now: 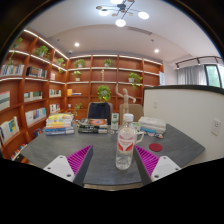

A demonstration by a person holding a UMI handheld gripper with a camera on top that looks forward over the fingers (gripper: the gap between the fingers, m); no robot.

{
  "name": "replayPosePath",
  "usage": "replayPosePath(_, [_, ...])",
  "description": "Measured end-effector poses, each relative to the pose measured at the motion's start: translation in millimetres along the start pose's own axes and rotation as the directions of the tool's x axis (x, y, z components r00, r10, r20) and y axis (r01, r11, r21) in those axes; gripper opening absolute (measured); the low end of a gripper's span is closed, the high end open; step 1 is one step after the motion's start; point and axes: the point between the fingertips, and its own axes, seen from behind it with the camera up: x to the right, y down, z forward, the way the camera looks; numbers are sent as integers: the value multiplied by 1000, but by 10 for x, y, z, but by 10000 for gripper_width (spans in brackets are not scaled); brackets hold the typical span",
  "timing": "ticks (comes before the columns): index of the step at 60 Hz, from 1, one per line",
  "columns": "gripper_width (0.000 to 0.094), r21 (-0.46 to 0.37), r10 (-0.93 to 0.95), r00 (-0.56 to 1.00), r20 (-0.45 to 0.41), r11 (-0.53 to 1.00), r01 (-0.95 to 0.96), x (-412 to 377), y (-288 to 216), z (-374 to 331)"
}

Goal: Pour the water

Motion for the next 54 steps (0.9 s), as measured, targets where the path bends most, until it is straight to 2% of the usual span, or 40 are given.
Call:
replayPosePath(9, [856, -1, 28, 999, -44, 1000, -28, 240, 85, 134])
replayPosePath(23, [851, -19, 48, 996, -69, 999, -50, 632, 359, 857])
replayPosePath(37, [840, -18, 53, 999, 9, 998, -53, 466, 406, 1419])
replayPosePath(40, [780, -11, 55, 998, 18, 998, -54, 430, 413, 1500])
replayPosePath(45, [515, 19, 30, 999, 19, 999, -31, 401, 353, 1553])
replayPosePath(47, [513, 22, 22, 999, 29, 1000, -22, 364, 350, 1559])
replayPosePath(54, [406, 42, 35, 998, 50, 998, -37, 283, 329, 1575])
